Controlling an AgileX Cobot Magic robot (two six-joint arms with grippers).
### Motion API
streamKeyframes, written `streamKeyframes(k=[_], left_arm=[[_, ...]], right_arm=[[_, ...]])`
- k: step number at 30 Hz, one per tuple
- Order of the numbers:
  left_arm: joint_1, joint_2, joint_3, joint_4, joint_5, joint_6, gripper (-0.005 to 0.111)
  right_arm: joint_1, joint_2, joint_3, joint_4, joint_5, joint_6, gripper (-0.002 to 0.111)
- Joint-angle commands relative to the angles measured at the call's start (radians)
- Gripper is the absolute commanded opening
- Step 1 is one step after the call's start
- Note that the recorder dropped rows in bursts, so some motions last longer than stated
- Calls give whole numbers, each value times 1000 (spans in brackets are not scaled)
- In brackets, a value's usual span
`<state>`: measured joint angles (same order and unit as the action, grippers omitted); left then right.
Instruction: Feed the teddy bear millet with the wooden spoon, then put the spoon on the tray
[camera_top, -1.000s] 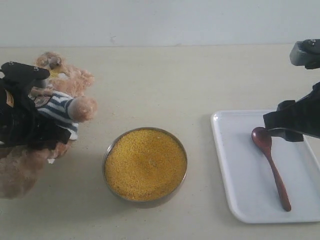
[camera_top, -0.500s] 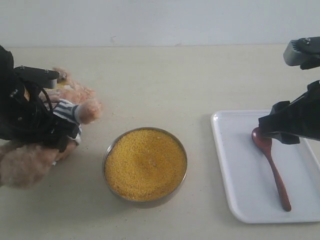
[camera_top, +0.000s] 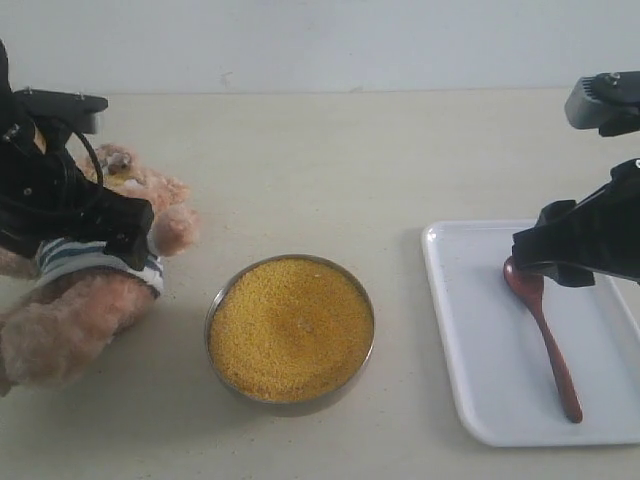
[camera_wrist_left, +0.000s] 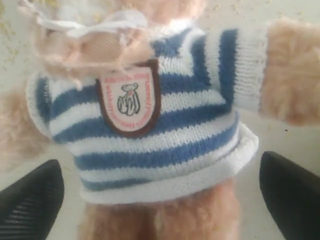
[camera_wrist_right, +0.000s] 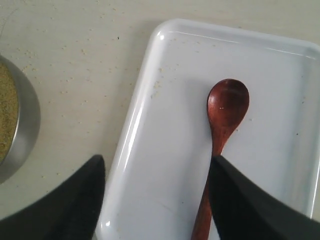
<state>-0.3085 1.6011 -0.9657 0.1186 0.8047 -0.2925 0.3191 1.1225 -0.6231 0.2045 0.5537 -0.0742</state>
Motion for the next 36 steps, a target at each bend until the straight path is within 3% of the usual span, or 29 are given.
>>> streamKeyframes(k=[1,4,7,9,11,12,21,30,36], left_arm=[[-5,-74,-27,-6,35,-6,102],[-3,-121,-28,-43,44,28,101],[10,-160,-28,-81,50,68,83],[26,-185,-28,-85,53,69,54],[42,-214,-21,-89,44,69,15],[53,-234,-12,-100,34,69,5],[155,-477,159,-149,-183,79,4],[162,-874,413,-179,-515,60,4],[162,-1102,493,-179,-516,60,4]], right_arm=[[3,-6,-4,3,-9,-12,57],[3,-6,-4,3,-9,-10,56],[3,-6,-4,3,-8,-9,42],[3,-6,0,3,-10,-9,21],[3,-16,22,3,-35,-1,0],[3,-24,37,5,-56,13,1],[3,-231,216,7,-325,130,0],[3,-518,362,7,-445,128,0],[3,-603,382,7,-412,128,0]])
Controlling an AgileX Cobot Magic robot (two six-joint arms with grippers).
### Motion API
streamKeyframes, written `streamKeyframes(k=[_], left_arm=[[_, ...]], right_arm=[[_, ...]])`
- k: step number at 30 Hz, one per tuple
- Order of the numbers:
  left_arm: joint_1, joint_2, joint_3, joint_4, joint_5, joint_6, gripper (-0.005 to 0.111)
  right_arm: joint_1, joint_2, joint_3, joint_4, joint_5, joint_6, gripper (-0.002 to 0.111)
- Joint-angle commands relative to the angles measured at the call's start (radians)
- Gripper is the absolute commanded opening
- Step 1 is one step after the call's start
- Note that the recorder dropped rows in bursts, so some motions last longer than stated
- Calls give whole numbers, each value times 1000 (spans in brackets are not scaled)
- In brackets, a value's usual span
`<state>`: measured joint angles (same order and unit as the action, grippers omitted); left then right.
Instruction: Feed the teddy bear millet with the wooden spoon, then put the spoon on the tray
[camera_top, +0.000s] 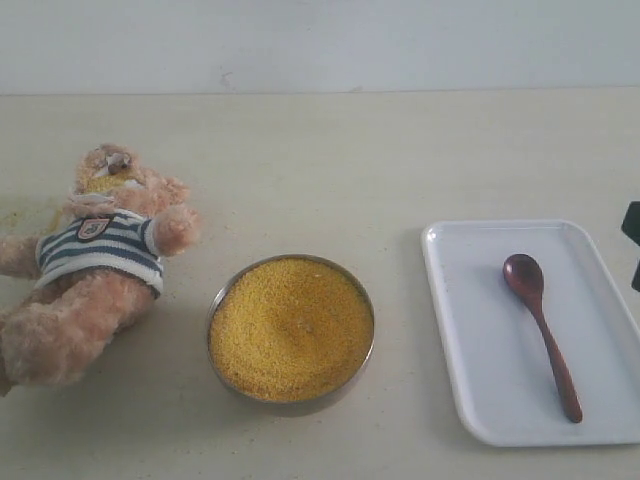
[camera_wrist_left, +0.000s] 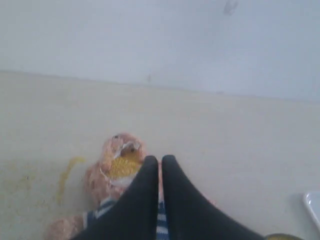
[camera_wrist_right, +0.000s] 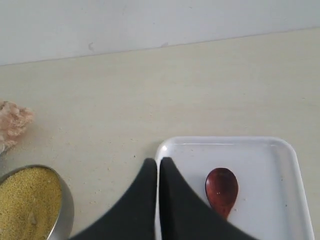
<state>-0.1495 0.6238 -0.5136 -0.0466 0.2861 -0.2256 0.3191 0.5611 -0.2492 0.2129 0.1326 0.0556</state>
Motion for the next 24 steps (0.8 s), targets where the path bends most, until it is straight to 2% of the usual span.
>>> streamKeyframes(k=[1,6,14,24], left_arm=[[3,-157,43,-14,22,-7,4],[3,-276,43,-14,42,-7,4],[3,-373,43,-14,42,-7,4],[3,-377,43,-14,42,-7,4]], right_arm=[[3,-41,8,-2,10,-2,0],[3,-39,8,248,10,163,0],[3,-39,8,249,-50,169,0],[3,-39,8,249,-50,169,0]])
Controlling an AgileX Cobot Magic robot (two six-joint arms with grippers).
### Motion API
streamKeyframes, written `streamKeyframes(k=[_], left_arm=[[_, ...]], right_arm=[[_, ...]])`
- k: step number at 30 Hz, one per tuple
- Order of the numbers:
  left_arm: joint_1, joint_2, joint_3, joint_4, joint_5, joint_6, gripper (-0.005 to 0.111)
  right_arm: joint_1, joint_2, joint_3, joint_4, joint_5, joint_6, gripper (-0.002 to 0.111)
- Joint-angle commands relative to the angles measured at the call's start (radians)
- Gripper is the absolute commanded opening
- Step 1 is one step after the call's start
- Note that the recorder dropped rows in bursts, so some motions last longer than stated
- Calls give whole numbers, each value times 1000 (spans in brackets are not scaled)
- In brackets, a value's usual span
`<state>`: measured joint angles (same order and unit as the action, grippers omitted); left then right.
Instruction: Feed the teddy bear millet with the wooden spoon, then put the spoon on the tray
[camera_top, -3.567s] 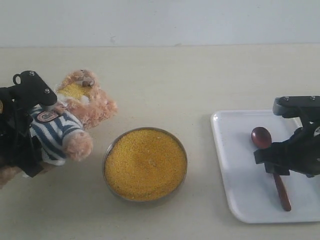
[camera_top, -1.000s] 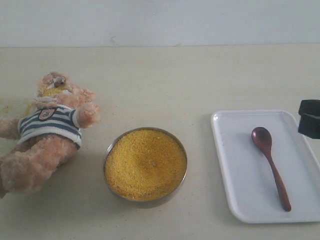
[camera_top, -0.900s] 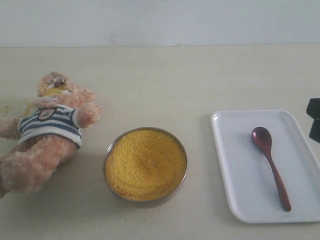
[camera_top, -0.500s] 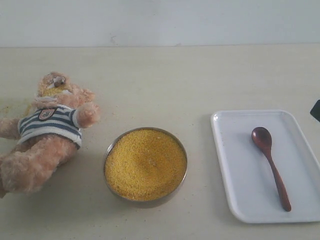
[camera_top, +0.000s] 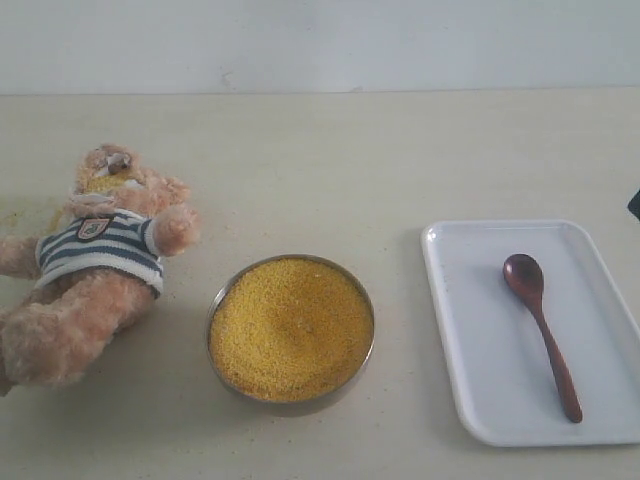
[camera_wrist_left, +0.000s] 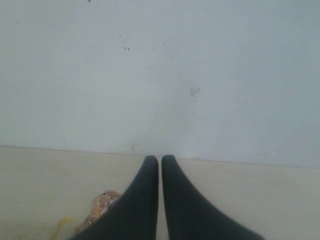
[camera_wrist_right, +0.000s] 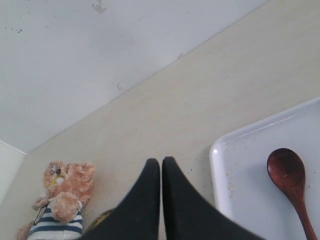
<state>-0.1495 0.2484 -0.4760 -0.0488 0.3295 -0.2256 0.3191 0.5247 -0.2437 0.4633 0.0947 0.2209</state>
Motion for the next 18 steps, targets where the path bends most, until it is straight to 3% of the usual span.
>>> streamKeyframes(k=[1,4,11,15,18], left_arm=[[3,-2,5,-11,-1,-7,4],[20,-18,5,-4,6,-3,4],[201,-110,74,91,90,20,4],[280,-192,234,91,51,46,4],[319,-248,437,82,-56,43,4]], right_arm=[[3,-3,3,-1,-12,4,0],[3,-3,3,-1,-12,4,0],[3,-3,3,-1,-12,4,0],[3,-3,3,-1,-12,4,0],[3,-3,3,-1,-12,4,0]])
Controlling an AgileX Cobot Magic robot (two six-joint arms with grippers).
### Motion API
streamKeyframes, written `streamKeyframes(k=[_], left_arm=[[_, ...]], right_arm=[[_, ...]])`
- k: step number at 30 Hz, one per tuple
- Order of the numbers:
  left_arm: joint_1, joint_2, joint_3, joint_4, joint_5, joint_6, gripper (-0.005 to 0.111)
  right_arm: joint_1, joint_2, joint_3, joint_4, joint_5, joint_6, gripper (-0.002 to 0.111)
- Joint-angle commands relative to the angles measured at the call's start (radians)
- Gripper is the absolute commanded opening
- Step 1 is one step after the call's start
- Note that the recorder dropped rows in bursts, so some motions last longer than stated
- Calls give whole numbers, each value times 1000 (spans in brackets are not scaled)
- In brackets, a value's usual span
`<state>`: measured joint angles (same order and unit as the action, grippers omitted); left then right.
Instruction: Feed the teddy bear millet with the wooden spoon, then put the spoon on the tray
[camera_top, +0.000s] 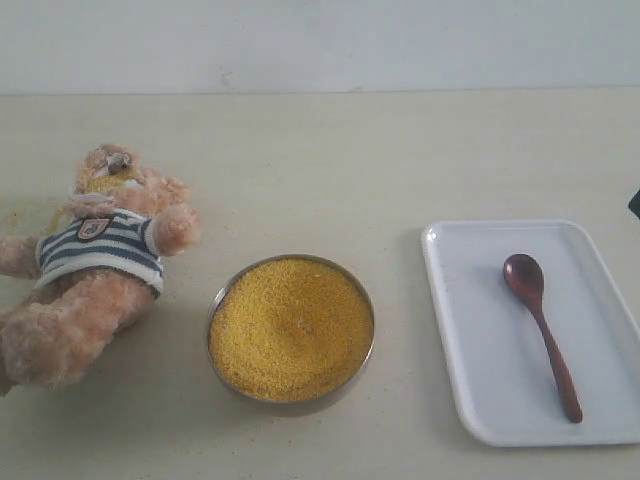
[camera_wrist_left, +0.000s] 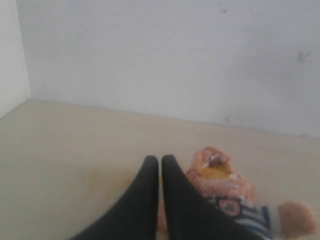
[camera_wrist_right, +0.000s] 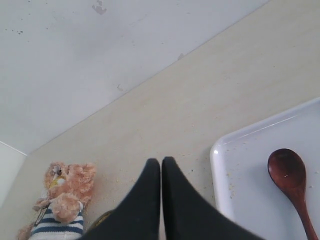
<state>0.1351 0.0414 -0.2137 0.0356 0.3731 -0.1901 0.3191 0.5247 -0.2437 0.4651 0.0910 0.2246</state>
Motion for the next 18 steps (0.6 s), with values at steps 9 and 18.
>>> streamKeyframes(k=[9,18], left_arm=[[-50,-41,214,5,-79,-11,4],[-50,-41,214,5,-79,-11,4]], right_arm=[[3,-3,3,-3,-4,0,0],[3,-3,3,-3,-4,0,0]])
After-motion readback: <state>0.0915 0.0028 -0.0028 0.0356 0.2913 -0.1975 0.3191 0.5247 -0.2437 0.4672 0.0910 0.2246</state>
